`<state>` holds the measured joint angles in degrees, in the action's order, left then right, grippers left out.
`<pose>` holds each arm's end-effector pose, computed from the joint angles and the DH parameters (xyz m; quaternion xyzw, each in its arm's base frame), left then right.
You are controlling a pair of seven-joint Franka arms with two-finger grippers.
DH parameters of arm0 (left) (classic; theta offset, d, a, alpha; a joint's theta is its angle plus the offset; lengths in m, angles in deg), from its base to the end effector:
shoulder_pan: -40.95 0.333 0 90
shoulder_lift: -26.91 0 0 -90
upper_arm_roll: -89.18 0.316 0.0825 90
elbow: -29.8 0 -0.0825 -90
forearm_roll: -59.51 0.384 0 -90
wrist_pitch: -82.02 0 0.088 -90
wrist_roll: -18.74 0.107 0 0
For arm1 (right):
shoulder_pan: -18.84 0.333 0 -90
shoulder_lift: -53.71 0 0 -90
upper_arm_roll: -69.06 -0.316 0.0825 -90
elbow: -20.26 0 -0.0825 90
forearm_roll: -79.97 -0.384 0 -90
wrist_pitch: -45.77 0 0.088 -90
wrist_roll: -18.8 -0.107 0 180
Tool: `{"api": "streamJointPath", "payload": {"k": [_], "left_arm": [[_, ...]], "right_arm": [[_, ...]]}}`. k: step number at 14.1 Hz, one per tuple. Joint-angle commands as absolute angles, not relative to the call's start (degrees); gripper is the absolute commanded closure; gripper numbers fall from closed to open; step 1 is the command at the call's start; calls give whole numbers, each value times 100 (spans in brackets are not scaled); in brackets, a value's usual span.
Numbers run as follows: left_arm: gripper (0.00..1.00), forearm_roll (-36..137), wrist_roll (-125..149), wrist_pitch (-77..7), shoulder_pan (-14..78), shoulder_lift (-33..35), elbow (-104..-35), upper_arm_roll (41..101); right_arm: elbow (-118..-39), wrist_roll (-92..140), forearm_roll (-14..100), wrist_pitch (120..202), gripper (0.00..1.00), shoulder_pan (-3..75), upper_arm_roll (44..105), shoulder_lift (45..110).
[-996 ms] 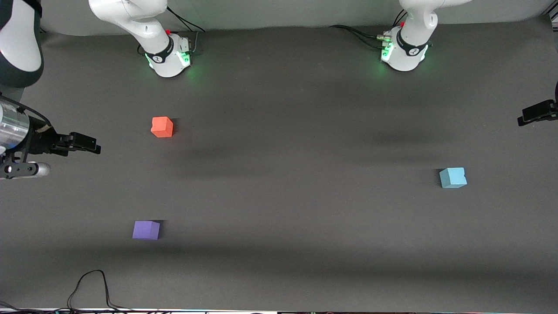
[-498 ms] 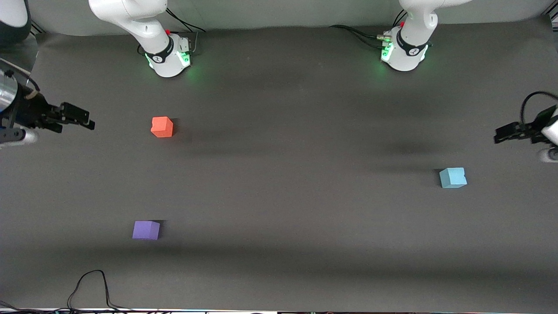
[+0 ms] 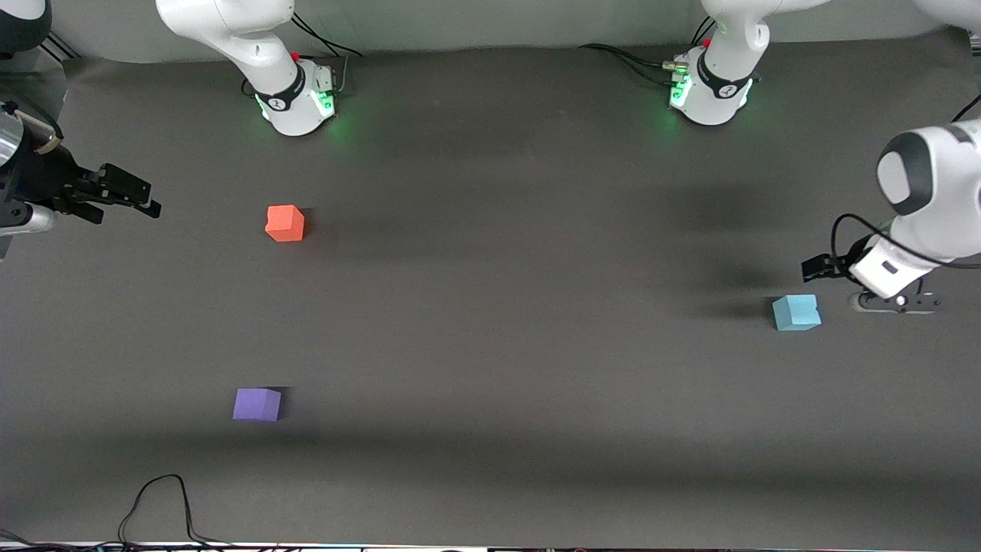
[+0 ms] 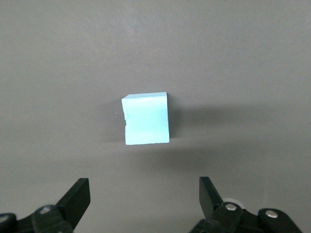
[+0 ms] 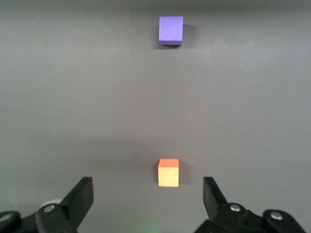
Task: Place blue block between orange and purple blocks
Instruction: 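Lower the left gripper and close it on the blue cube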
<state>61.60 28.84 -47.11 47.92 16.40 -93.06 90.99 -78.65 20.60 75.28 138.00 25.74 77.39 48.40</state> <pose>0.5478 0.0854 0.3118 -0.9989 0.0237 0.0392 0.0103 0.5270 -0.0080 0.6044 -0.9988 -0.0015 0.0111 0.0479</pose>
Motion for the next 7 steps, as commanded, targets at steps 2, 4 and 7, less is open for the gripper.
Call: {"api": "streamJointPath", "payload": {"k": [2,4,7], "left_arm": [[0,6232,2911,-5569,4763,1303,-9720,9120],[0,6223,2903,-5719,4763,1075,-9711,9120],[0,6214,2903,-6088,4860,785,-9711,9120]], "right_arm": [[-7633,2127,7645,13788,0,2578,7741,5011],[-7633,2153,7645,13780,0,2578,7750,5011],[-7616,2109,7645,13780,0,2613,7733,5011]]}}
